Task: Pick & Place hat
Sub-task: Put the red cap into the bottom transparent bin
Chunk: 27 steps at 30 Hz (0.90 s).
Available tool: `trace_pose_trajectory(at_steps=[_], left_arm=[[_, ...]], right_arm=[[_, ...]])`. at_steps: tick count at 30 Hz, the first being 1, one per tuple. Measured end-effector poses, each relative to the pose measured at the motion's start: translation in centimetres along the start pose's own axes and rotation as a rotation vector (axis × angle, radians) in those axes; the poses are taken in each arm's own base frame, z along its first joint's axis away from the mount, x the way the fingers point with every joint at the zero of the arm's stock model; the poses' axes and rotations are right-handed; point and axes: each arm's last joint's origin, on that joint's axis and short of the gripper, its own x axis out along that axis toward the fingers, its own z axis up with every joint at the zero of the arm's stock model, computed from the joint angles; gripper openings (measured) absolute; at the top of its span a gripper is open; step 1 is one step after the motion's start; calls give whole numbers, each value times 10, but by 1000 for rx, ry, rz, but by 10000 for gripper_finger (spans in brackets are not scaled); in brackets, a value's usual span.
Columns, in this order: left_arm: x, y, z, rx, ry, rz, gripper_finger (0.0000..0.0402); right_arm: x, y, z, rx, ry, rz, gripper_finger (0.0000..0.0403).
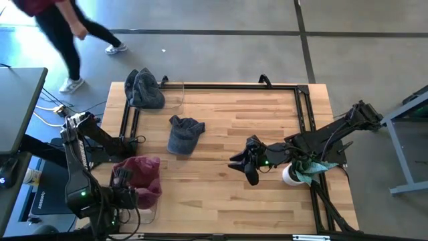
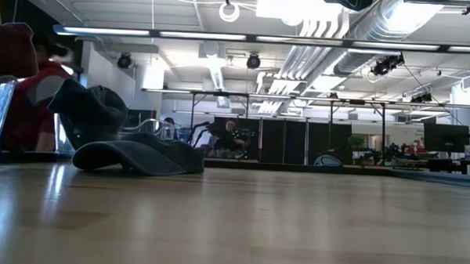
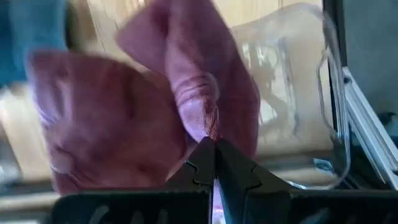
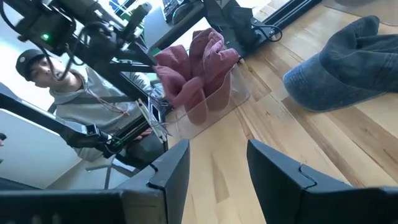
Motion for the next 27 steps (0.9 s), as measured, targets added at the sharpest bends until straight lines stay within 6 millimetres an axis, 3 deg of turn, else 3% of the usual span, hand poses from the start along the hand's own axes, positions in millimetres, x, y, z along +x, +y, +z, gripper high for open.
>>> trace_pose_trajectory(at_steps=[5, 13, 16, 19, 25, 27], left_arm=[[1, 1, -2, -60, 26, -12, 15], [-13, 9, -5, -173, 22, -77, 124], [-20, 16, -10, -316, 63, -128, 138], [-24, 20, -11, -472, 57, -135, 117], [-26, 18, -11, -606, 103, -164, 17], [-31, 15, -8, -621, 88, -226, 8]], right_arm=[[0, 0, 0, 3, 0, 0, 156], [0, 0, 0, 3, 0, 0, 156], [0, 0, 0, 3, 0, 0, 156], [0, 0, 0, 3, 0, 0, 156], [0, 0, 0, 0, 0, 0, 156], [0, 0, 0, -1, 0, 0, 156]])
